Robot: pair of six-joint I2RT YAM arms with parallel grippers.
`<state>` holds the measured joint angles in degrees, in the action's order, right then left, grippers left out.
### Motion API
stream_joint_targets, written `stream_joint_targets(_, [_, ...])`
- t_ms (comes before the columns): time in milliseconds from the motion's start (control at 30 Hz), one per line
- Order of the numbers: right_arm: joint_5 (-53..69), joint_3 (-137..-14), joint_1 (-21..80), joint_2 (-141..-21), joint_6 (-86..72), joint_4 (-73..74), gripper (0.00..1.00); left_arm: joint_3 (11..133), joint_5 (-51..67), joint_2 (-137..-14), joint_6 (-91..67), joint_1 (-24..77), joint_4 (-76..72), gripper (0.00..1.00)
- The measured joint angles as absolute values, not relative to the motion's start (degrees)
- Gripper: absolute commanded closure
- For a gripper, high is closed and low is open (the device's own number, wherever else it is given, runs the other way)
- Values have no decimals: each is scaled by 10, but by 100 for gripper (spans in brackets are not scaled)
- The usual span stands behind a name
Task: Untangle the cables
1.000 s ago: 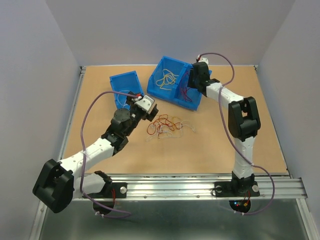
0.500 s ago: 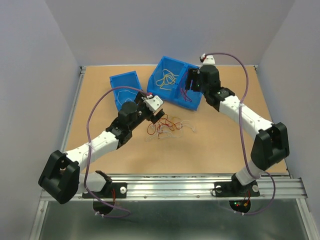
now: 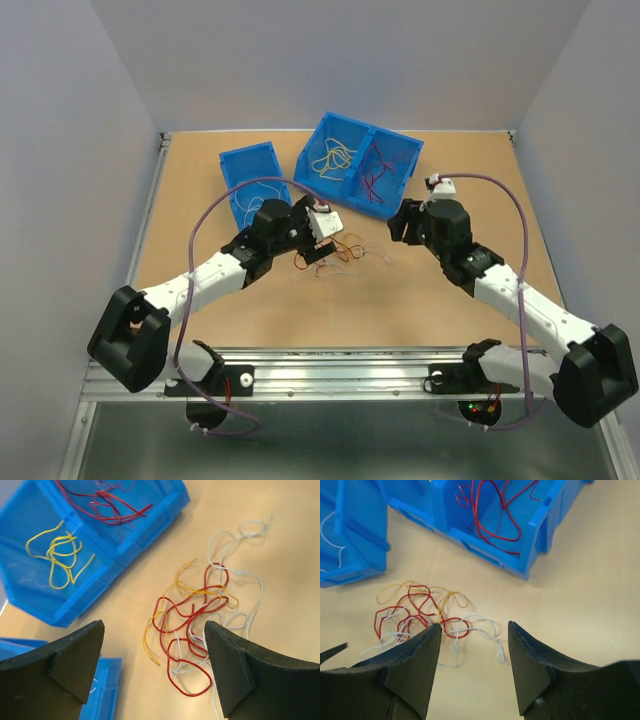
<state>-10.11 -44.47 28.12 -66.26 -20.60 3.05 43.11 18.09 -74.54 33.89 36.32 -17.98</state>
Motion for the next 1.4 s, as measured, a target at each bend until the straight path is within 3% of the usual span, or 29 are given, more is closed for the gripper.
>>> stream_joint_targets(200, [-87, -368, 281, -604, -236, -9, 39, 474, 211, -807, 379, 382, -102, 18])
stream_joint_targets(500, [-92, -287, 281, -539, -272, -18, 38, 540, 224, -901, 391, 382, -23, 51])
stream_joint_targets(733, [-96, -258, 281, -452, -290, -19, 38, 569, 216, -944, 390, 382, 11, 55])
stream_joint_targets(800, [-100, -257, 281, -445, -293, -19, 38, 572, 216, -950, 392, 382, 17, 64])
stream_joint_targets(933, [-106, -257, 281, -459, -294, -19, 38, 575, 221, -953, 401, 383, 42, 100])
stream_joint_targets(1200, [-105, -264, 281, -523, -280, -17, 38, 593, 249, -950, 410, 383, 63, 100])
stream_joint_targets(1400, [-37, -267, 281, -560, -251, -67, 37, 553, 293, -839, 416, 386, 61, 100])
